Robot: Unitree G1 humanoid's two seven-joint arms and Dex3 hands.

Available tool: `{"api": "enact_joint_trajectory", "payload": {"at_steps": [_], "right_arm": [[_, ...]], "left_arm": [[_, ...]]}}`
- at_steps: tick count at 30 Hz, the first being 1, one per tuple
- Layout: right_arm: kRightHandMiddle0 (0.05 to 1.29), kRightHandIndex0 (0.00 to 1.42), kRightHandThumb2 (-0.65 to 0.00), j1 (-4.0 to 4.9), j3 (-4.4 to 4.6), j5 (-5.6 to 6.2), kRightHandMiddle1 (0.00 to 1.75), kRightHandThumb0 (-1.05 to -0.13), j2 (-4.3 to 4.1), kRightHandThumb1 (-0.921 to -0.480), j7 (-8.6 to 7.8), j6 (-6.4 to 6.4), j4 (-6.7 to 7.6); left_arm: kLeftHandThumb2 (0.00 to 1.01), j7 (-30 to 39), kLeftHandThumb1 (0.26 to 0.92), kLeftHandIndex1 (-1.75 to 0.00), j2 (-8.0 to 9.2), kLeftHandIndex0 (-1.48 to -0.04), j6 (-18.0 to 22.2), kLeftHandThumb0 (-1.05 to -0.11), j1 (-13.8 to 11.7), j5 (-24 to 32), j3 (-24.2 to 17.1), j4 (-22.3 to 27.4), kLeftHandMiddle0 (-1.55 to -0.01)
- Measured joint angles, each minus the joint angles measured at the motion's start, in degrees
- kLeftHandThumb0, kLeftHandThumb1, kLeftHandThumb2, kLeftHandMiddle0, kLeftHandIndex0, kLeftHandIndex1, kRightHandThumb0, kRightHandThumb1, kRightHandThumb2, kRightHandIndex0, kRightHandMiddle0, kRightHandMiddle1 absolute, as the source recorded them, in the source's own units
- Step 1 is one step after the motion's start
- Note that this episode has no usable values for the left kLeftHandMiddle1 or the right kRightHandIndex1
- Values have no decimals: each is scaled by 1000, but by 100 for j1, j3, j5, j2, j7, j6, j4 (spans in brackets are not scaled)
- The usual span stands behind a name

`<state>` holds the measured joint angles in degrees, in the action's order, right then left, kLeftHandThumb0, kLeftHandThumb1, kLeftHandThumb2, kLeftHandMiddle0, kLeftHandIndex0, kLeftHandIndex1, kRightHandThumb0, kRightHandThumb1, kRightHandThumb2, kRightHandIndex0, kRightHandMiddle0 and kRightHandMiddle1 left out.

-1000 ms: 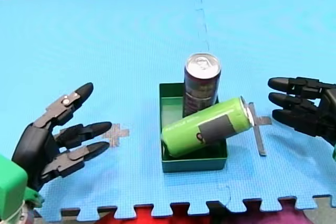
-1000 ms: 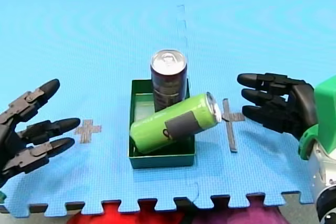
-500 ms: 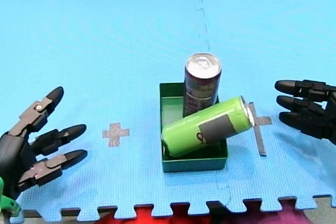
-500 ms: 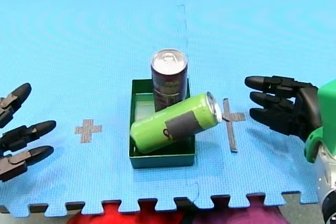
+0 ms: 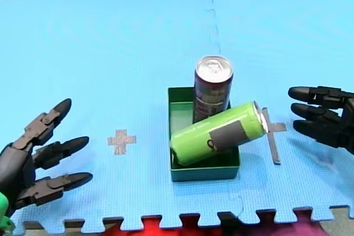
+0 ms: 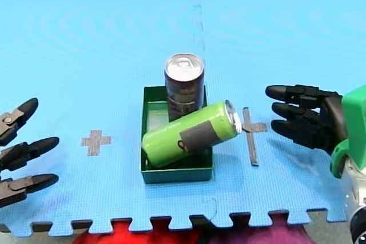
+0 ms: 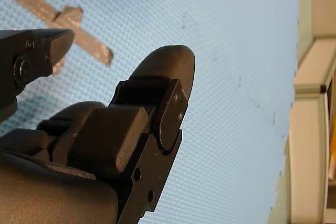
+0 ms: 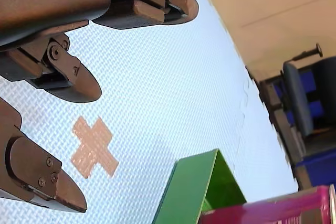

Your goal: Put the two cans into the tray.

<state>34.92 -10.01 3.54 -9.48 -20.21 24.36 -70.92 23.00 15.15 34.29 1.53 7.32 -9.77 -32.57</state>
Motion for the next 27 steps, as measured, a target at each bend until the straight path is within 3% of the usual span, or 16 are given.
{"api": "enact_joint_trajectory", "payload": {"at_steps": [7, 15, 27], "right_arm": [[1061, 632, 0, -29, -1, 0, 0, -593, 38, -827, -11, -1, 3], [1063, 632, 0, -28, -5, 0, 1, -582, 52, -827, -41, -19, -11], [1066, 634, 0, -17, -31, 34, 2, -582, 67, -827, -173, -29, -19]], "left_arm": [[3, -49, 649, 0, 3, -177, -114, -992, -161, -27, 63, 258, -559], [7, -300, 671, 0, -129, -165, -88, -1046, -191, -166, 179, 306, -520], [13, -289, 703, 0, -62, -147, -217, -1048, -158, -165, 216, 355, -466]]}}
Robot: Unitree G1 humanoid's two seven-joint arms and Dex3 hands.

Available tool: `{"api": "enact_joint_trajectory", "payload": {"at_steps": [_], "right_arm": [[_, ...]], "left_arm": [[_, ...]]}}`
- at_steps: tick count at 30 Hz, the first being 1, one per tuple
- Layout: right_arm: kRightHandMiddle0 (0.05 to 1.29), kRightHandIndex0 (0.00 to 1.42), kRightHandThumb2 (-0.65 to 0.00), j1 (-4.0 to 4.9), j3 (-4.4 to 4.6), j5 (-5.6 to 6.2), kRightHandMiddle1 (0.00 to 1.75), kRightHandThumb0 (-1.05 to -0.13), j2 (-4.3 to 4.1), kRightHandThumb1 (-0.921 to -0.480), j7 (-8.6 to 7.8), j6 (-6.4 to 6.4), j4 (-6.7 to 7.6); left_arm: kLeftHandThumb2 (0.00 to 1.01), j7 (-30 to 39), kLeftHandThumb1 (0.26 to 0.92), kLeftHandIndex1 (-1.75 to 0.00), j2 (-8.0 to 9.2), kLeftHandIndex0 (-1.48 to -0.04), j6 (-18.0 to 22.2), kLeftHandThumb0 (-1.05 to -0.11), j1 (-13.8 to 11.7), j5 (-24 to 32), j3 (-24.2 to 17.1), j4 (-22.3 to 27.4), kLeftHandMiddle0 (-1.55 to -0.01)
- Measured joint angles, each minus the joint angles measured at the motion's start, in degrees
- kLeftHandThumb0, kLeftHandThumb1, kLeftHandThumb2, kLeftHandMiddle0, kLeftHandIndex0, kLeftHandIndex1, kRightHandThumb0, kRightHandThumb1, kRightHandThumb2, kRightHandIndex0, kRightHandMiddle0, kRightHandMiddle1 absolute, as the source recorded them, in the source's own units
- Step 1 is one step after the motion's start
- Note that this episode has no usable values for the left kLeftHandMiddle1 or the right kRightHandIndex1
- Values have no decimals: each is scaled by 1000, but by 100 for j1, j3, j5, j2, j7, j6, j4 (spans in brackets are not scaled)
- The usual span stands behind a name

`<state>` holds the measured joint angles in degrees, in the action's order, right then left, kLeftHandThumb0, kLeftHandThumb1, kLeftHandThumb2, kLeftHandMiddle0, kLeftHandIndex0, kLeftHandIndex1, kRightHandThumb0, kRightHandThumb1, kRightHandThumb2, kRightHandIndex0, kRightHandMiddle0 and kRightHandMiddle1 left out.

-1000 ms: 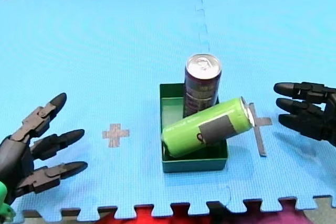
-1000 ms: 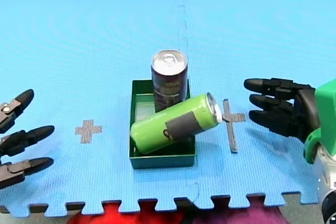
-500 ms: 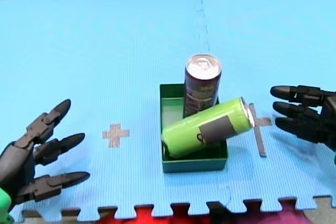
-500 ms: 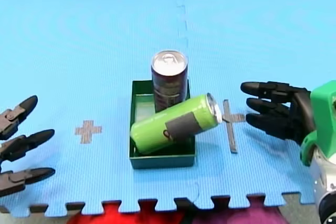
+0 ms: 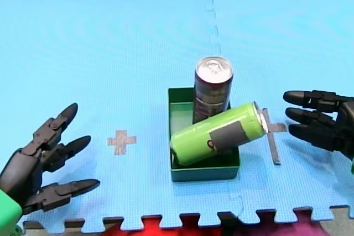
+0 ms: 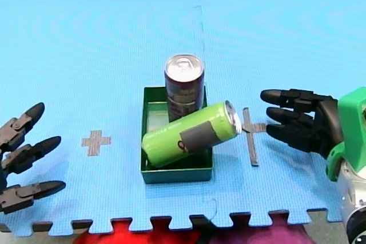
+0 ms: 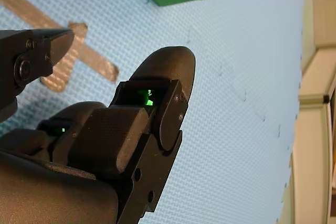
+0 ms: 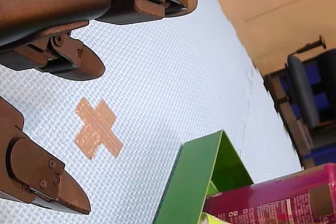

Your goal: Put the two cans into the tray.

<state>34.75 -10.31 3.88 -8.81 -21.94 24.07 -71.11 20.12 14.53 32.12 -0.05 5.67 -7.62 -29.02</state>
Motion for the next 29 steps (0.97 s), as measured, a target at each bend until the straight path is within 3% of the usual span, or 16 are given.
{"api": "enact_joint_trajectory", "payload": {"at_steps": [13, 20, 29], "right_arm": [[1076, 634, 0, 101, -17, 26, 6, -593, -14, -825, -101, -12, -29], [1078, 633, 0, 151, -24, 26, 6, -600, -30, -826, -120, -37, -57], [1084, 638, 0, 170, -54, 37, 7, -614, -19, -825, -123, -73, -83]], "left_arm": [[17, -261, 735, -1, -100, -135, 154, -1048, 47, -41, -1, 8, -437], [20, -201, 757, -7, -272, -149, 222, -1048, 29, 197, -23, -29, -447], [23, -147, 783, -8, -309, -158, 674, -1048, 157, 301, -160, -512, -458]]}}
